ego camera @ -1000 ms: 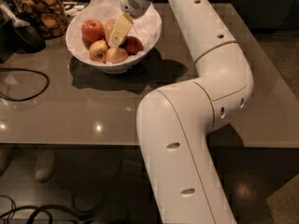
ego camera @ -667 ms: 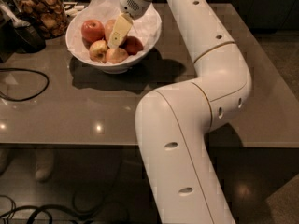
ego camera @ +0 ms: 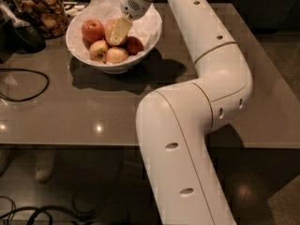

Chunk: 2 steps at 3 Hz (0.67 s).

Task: Pick apple from white bowl

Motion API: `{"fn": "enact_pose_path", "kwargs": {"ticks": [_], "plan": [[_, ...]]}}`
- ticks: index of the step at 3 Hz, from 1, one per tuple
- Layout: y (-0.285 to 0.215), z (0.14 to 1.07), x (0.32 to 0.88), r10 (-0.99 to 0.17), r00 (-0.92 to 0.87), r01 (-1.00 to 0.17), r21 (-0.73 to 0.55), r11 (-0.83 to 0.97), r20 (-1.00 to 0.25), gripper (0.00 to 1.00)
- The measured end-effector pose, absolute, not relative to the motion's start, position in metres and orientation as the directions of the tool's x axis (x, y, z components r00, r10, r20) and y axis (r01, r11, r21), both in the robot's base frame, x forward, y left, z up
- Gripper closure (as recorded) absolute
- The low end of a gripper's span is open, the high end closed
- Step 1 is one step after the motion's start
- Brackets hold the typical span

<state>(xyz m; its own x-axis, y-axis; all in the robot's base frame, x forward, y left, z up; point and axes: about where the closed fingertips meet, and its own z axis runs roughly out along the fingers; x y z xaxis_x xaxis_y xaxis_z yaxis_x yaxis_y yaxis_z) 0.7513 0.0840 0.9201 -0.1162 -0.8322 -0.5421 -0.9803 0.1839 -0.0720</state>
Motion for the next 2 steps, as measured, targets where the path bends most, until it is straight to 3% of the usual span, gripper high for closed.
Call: {"fn": "enact_pose_path", "kwargs": {"ticks": [2], "plan": [[0.0840,0.9201,0.7513,-0.832,-0.116,-0.980,-0.072,0.184,-0.542,0.96]]}}
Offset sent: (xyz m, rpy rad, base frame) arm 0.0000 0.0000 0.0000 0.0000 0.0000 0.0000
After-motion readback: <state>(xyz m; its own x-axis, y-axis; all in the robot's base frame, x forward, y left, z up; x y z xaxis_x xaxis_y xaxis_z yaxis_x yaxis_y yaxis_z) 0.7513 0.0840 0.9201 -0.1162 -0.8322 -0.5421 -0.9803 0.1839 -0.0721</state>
